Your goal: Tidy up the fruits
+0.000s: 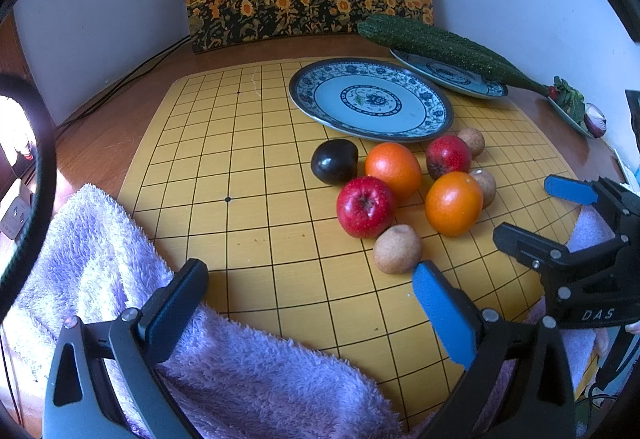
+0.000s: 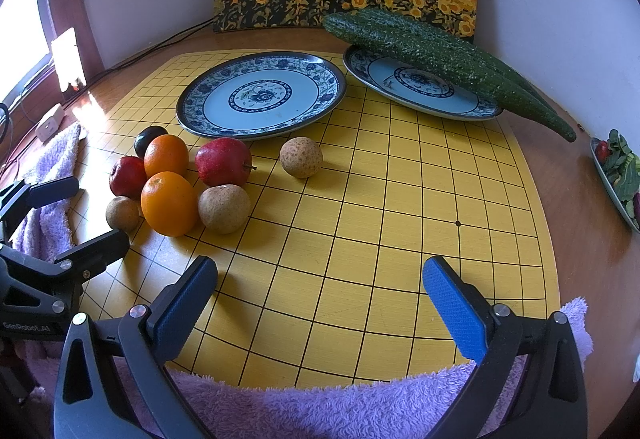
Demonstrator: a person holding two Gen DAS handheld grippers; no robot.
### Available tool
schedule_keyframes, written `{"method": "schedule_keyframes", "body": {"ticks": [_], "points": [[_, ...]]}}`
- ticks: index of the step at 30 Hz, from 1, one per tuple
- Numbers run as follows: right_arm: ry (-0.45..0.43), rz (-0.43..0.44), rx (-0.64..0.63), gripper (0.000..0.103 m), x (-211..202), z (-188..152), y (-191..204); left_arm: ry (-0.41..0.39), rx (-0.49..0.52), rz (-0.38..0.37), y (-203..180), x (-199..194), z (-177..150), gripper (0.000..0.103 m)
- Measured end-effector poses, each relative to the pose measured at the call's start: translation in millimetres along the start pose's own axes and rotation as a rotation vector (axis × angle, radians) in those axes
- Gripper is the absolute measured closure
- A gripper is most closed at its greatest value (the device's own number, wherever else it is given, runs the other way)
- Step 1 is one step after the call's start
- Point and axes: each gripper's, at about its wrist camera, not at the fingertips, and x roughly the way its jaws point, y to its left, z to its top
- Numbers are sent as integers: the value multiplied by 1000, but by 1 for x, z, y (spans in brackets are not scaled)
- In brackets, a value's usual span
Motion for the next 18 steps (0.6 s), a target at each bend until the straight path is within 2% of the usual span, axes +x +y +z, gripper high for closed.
{"method": "schedule_keyframes", "body": {"ticks": [18], "points": [[2, 0, 1, 0, 0, 0, 0, 11, 19, -18, -1, -3, 0, 0]]}}
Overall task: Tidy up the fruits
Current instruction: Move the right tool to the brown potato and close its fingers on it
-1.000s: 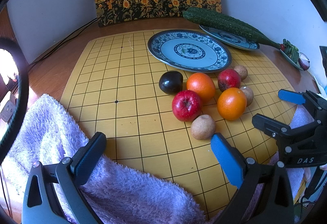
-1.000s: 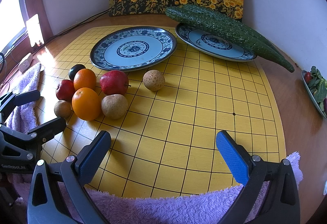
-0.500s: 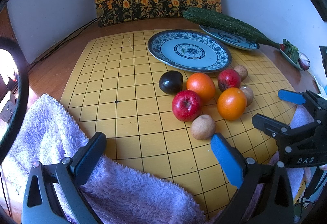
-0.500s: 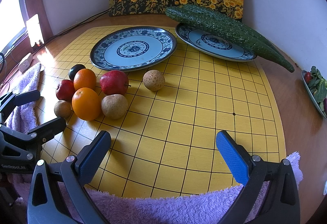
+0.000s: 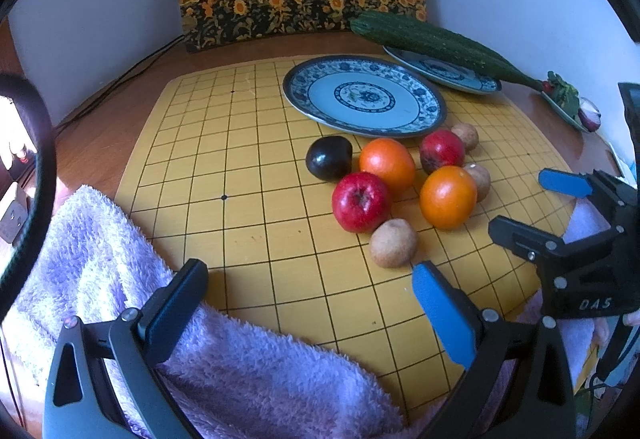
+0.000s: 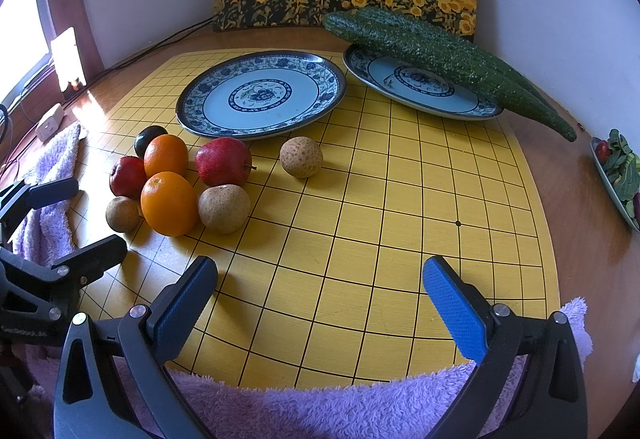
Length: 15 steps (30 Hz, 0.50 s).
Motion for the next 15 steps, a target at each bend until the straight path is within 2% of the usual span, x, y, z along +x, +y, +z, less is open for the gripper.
{"method": "schedule_keyframes", "body": {"ticks": [6, 9, 12, 15], "points": [[2, 0, 1, 0, -1, 1, -1, 14, -6, 6, 0, -1, 2, 1], [4, -3, 2, 1, -2, 2, -1, 24, -17, 11, 0, -1, 3, 4], [8, 2, 0, 9, -2, 1, 0, 28, -39, -17, 1, -4, 6, 8], [7, 21, 10, 16, -5, 3, -1, 19, -41, -14, -3, -8, 9, 11]]}}
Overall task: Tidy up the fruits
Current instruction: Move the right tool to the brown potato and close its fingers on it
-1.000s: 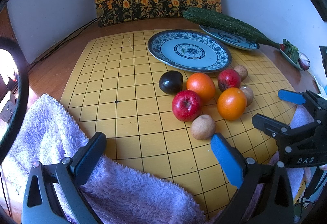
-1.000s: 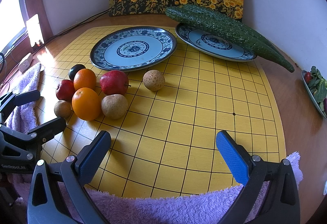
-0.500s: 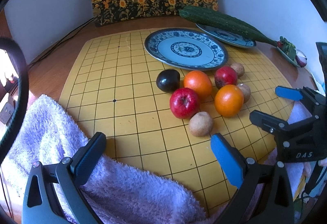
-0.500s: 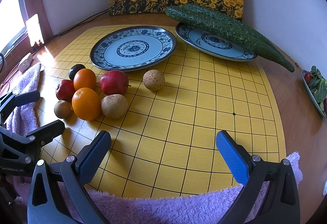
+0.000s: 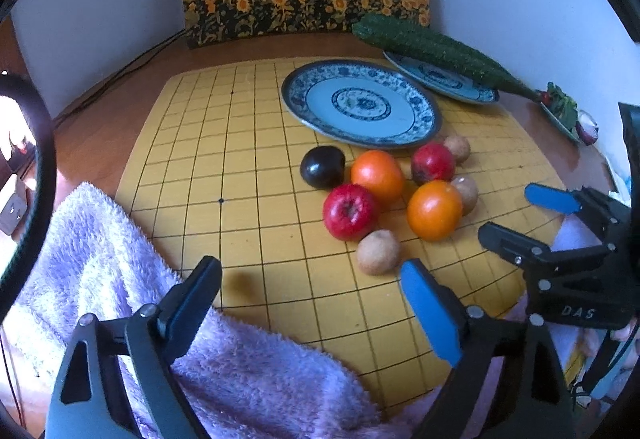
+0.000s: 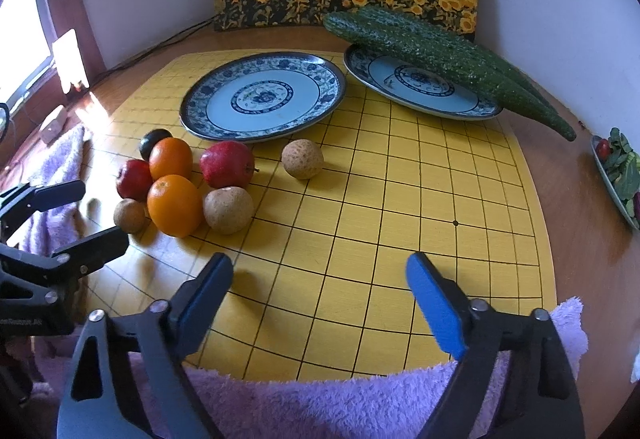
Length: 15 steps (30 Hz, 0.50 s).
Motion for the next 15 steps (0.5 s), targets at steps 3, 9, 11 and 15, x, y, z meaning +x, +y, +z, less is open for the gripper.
{"method": "schedule_keyframes", "body": {"ticks": [3, 9, 11, 15], "points": [[-18, 10, 6, 19, -4, 2, 0, 3, -13, -6, -3, -1, 2, 14], [-38, 19, -6, 27, -14, -1, 4, 27, -46, -23, -8, 4, 3, 27], [-39, 31, -4, 30, -15, -1, 5, 27, -46, -13, -12, 4, 4, 31], [-33, 56, -4, 34, -13, -1, 6, 28, -52, -17, -17, 6, 6, 39]]}}
